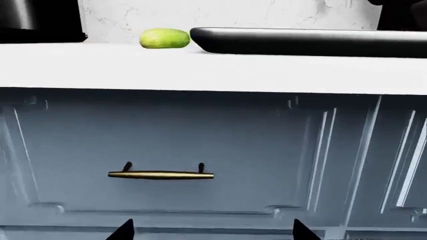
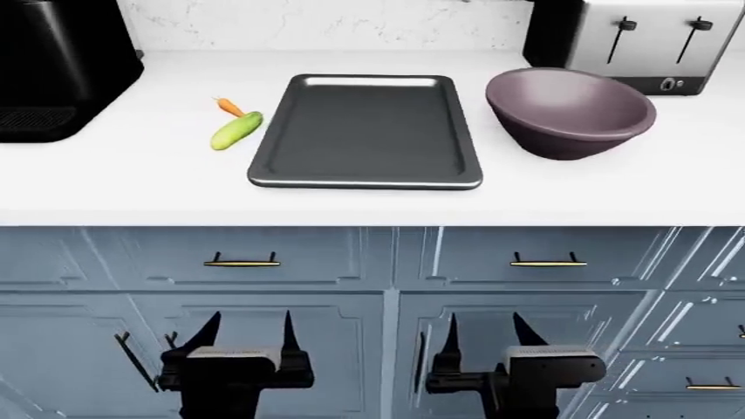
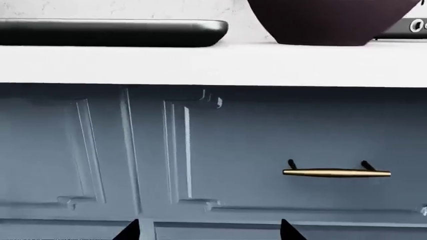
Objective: Place the two vegetables and bowl onto the tray for setting up a vegetable dip station.
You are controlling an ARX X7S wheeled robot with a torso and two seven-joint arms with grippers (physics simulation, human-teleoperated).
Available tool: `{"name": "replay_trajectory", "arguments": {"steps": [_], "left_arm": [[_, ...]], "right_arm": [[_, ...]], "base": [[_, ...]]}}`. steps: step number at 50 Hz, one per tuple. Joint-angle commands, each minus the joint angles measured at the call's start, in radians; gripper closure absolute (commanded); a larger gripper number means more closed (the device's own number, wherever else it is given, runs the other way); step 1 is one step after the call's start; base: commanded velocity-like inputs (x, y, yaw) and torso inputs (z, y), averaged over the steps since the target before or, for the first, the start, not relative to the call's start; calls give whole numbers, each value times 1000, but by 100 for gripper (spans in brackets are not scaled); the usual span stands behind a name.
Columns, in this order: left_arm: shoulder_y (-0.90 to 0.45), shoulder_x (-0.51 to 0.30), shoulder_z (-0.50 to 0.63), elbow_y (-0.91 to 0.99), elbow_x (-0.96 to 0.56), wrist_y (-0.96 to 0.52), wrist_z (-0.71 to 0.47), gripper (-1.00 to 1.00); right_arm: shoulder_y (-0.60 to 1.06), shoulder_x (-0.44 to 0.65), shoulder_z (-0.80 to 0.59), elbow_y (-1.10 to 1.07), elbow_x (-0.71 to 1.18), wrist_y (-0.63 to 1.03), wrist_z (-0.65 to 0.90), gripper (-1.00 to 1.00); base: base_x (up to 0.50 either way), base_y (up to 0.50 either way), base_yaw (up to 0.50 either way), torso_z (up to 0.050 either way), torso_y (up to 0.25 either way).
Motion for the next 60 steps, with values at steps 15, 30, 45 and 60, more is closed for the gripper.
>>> {"name": "replay_trajectory", "arguments": {"steps": [15, 30, 45, 60], "left_arm": [[11, -33, 32, 3, -45, 59, 2, -100], [16, -46, 46, 14, -60, 61, -10, -100], [11, -56, 60, 1, -66, 76, -19, -100], [8, -113, 68, 376, -91, -244, -97, -100]], "right_arm": [[1, 29, -40, -1, 11, -10, 33, -100], [-1, 40, -52, -6, 27, -15, 48, -100], [5, 50, -63, 7, 40, -23, 57, -100], [-7, 91, -18, -299, 167, 235, 88, -100]], "base": [[0, 0, 0, 15, 0], [0, 0, 0, 50, 0], [0, 0, 0, 50, 0], [0, 0, 0, 29, 0]]}}
